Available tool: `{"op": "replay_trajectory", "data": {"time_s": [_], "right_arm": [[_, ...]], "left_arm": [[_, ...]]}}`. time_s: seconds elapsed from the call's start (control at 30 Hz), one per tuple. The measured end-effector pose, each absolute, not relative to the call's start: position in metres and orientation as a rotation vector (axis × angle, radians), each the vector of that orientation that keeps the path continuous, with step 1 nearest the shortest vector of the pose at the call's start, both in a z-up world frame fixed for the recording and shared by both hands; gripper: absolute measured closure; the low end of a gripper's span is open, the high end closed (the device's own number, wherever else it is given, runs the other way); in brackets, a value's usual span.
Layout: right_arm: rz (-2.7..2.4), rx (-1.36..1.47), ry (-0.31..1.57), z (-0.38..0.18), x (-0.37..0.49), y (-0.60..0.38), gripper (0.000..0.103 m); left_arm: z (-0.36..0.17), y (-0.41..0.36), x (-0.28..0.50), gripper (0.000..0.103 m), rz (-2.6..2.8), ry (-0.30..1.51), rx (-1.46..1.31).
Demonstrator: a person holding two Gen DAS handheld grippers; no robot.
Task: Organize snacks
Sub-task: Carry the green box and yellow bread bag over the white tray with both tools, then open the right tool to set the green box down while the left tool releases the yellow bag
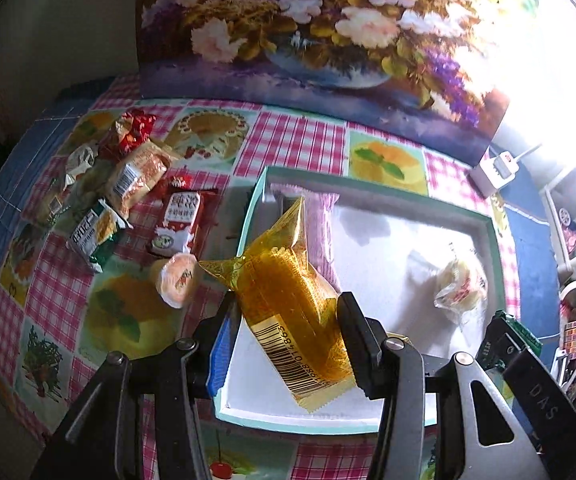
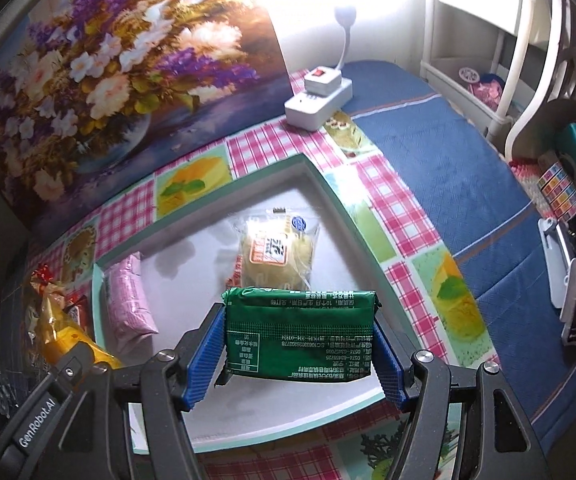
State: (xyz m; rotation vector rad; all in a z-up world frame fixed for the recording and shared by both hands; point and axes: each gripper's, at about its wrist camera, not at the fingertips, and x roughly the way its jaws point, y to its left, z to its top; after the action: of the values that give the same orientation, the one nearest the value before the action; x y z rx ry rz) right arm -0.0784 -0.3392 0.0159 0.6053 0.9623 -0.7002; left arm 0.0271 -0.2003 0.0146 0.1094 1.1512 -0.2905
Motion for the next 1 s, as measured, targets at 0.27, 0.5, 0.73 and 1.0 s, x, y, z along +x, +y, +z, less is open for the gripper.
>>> {"op": "replay_trajectory", "data": {"time_s": [0.27,0.5,0.73,1.0], "right_arm": [[-0.685,0.635,1.024,-0.008,-0.075,-0.341,0.032],[-0.666,0.648,1.037,-0.013,-0.073,-0.341,0.032],[-0.645,0.674,1.045,-0.018,-0.072,-0.343,0.032],[-0.643,0.676,1.059,-0.022,-0.072,-0.346,0.032]], "left_arm": [[-0.011,-0.204,0.024,0.052,-0.275,1.201,0.157],[-0.023,-0.209,0.022,0.052,-0.252,1.219,0.196],[-0.030,-0.217,0.019,0.052,-0.239,1.223,0.238],[-0.029,-0.222,0.016,0.051,-0.237,1.204,0.260]]}}
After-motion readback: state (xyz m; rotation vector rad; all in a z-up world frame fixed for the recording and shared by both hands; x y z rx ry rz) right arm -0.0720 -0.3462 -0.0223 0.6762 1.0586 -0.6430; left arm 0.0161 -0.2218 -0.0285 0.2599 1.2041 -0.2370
